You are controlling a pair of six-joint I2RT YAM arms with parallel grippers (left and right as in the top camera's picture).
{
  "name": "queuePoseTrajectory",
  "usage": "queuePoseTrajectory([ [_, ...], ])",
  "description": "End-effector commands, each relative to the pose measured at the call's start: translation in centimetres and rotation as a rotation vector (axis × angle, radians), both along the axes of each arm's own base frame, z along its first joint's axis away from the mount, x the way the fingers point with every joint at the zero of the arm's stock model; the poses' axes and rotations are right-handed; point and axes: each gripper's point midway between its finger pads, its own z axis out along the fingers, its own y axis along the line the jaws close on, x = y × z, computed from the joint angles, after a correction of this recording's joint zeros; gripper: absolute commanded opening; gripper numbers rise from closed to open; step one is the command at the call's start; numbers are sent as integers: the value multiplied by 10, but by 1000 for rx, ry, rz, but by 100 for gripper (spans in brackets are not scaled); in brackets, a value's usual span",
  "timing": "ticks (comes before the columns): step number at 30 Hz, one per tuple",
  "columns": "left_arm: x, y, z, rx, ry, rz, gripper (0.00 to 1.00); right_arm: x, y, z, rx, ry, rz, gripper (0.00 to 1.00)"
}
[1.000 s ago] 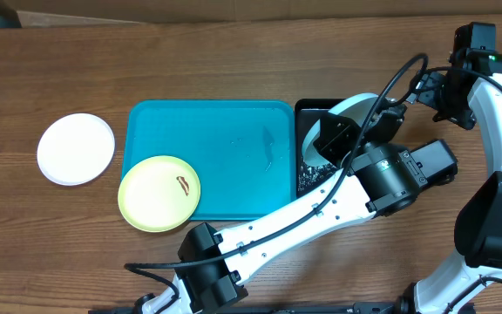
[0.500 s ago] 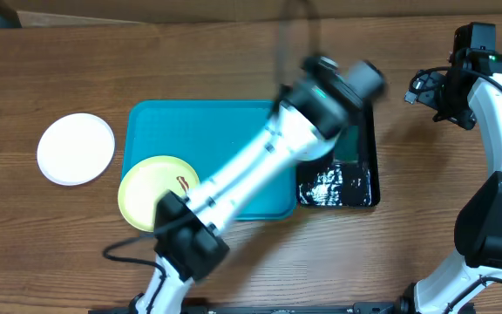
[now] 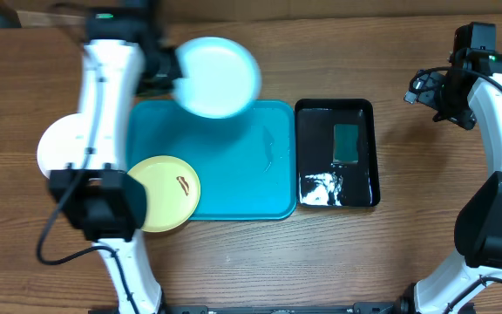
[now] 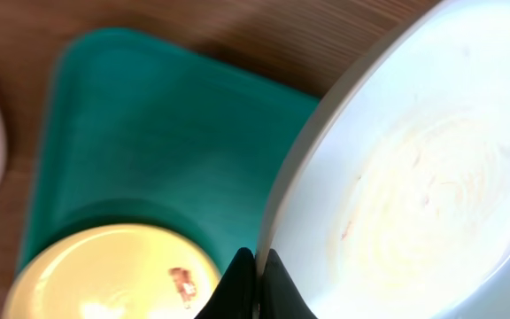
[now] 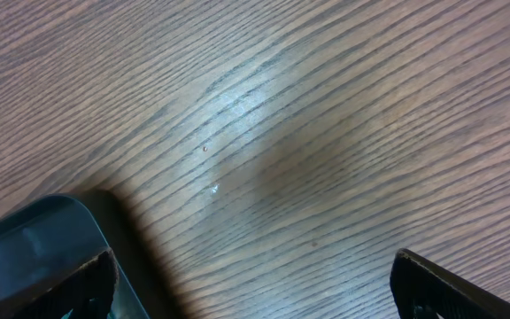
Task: Clean dirty plates on tray and stack at the side
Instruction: 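Carry the light-blue plate left and lower it onto the white plate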
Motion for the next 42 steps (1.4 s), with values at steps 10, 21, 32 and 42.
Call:
queuePoseTrajectory([
  [10,-93,215,-55,9,233,510,4,2,-1,10,-2,-29,-9,100],
  [21,-148,281,-105,-104,244,722,4,2,-1,10,-2,-29,-9,100],
  [32,-129,272,-112,-85,202,659,36,2,-1,10,-2,-29,-9,100],
  [42,-140,236,-91,-196,262,646,77,2,-1,10,-2,-29,-9,100],
])
